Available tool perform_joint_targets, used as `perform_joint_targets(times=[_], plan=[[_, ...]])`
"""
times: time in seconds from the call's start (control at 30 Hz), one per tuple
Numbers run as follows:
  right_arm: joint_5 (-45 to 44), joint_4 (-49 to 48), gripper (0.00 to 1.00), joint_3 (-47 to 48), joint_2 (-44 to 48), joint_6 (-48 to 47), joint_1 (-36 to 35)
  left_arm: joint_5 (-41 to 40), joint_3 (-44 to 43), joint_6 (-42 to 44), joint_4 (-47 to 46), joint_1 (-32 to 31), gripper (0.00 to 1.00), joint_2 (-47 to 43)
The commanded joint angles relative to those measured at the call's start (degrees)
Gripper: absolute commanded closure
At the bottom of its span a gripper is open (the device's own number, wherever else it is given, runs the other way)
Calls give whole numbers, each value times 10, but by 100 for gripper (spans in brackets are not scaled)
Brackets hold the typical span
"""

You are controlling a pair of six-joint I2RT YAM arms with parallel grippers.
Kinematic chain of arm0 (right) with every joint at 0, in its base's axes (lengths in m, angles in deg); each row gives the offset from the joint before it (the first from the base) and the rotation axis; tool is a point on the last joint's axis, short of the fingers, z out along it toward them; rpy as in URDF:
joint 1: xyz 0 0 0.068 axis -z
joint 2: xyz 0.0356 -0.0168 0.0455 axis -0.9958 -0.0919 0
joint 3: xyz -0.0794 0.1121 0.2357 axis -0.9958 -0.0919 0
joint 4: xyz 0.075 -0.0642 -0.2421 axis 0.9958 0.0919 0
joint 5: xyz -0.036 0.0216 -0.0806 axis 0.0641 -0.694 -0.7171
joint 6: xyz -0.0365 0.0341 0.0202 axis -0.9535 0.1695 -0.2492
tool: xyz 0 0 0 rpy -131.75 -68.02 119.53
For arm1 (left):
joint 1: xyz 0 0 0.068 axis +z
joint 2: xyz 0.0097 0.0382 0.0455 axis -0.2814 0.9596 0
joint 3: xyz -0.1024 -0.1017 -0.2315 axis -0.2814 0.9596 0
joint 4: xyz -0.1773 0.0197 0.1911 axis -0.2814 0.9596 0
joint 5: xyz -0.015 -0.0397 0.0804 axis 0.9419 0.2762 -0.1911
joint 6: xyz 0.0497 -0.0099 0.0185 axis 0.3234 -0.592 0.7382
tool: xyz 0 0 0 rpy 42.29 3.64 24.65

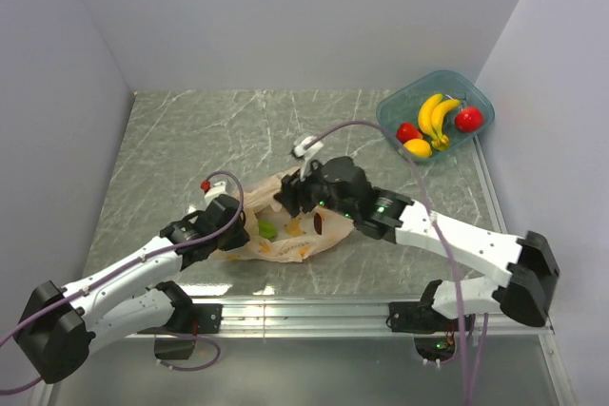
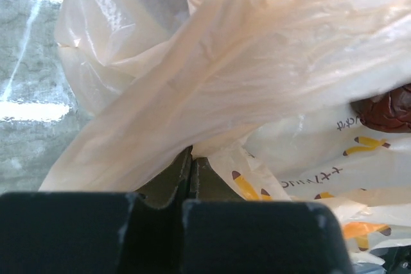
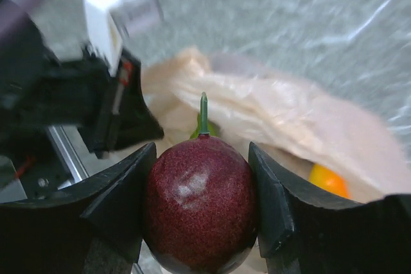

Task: Untie the knot of the plastic bag and take out the fruit

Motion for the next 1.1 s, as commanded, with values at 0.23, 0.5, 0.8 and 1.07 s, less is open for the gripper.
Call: perform_joint_targets(times=[0.23,0.5,0.8,1.07], plan=[[-118,-16,94,33,64,38,284,35,-12,38,-36,-3,99,-19],[-130,-69,92,65,-37,147,498,49,-14,45,-48,-2,99,-15],[-89,-63,69,225,-255,193,589,67,-9,40,-63,-2,100,-22],[-52,-48,13,311,-346,201,600,66,0,36,-67,-2,100,-16]])
